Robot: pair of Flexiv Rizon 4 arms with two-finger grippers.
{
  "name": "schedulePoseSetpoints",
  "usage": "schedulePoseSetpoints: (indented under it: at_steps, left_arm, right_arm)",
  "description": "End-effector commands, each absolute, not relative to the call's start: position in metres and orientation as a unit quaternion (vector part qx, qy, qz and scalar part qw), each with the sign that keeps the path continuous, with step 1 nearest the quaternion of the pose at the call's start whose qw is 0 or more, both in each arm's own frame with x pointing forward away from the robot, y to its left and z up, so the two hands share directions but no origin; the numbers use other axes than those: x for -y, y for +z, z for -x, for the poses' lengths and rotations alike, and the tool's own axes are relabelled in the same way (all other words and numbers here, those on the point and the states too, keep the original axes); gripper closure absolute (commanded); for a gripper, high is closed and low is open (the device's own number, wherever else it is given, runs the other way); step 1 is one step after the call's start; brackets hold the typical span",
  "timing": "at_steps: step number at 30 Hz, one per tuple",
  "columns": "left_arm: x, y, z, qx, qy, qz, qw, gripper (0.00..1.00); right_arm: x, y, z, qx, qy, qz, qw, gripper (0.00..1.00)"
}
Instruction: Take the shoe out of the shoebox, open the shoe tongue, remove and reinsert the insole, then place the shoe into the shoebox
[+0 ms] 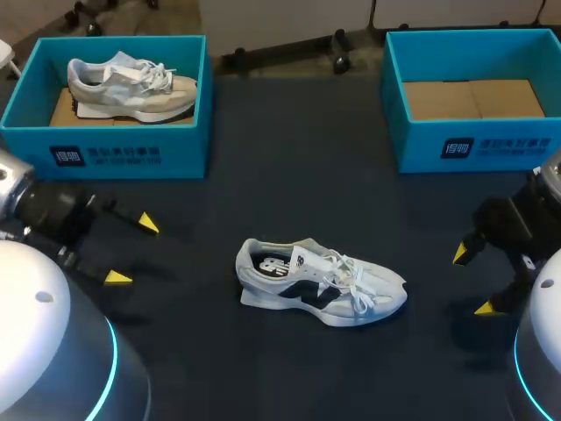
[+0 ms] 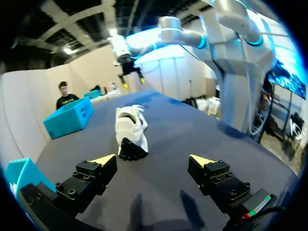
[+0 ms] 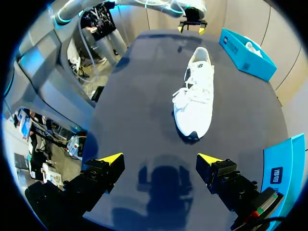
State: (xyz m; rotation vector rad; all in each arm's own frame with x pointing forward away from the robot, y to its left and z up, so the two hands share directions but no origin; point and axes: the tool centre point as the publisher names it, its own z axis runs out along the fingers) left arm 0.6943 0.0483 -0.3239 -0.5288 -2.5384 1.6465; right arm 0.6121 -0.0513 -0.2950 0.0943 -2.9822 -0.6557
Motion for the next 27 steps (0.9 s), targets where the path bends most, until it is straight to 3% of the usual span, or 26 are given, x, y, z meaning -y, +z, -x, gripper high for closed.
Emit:
schedulePoseSetpoints:
  at_steps: [1,15,27]
  left_arm:
    - [-0.049,-0.327,-0.69,0.825,0.544,0.153,0.002,0.0]
    - [-0.046,-0.37,-0.707,0.763,0.624,0.148,0.082,0.0]
    - [-0.042,-0.391,-0.706,0.745,0.656,0.101,0.069,0.0]
  right_arm:
    - [0.051,-0.296,-0.612,0.976,-0.213,-0.031,0.043,0.0]
    - [0.051,-0.296,-0.612,0.976,-0.213,-0.031,0.043,0.0]
    - [0.051,-0.296,-0.612,0.976,-0.213,-0.031,0.043,0.0]
